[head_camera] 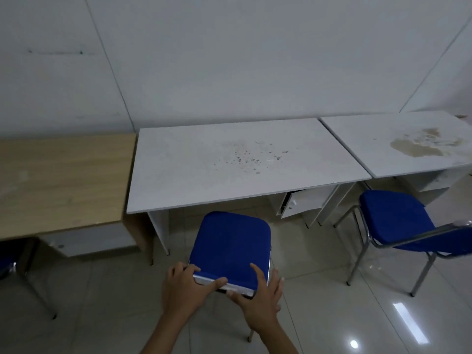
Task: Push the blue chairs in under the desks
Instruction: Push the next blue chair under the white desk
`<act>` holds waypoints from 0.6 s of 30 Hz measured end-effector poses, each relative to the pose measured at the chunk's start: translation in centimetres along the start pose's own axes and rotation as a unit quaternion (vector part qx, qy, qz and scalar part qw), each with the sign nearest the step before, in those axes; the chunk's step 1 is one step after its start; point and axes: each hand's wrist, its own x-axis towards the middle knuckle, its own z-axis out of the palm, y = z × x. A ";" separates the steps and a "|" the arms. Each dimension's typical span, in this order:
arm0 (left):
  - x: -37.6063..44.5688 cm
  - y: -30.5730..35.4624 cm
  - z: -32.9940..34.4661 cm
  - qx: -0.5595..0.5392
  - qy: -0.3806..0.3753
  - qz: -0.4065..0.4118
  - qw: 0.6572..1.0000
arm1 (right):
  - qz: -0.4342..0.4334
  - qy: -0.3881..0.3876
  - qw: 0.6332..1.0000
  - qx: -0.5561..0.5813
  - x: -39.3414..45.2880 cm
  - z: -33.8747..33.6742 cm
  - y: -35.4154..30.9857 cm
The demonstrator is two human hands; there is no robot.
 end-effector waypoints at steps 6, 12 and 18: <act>-2.4 4.7 3.0 -0.015 0.045 -0.040 0.998 | -0.066 -0.037 0.997 -0.031 3.1 -5.6 3.2; -4.0 8.9 6.1 -0.018 0.078 -0.077 0.994 | -0.121 -0.094 0.985 -0.076 6.7 -10.6 5.1; -4.7 11.1 7.1 -0.039 0.053 -0.116 0.991 | -0.121 -0.135 0.978 -0.106 8.0 -13.1 5.3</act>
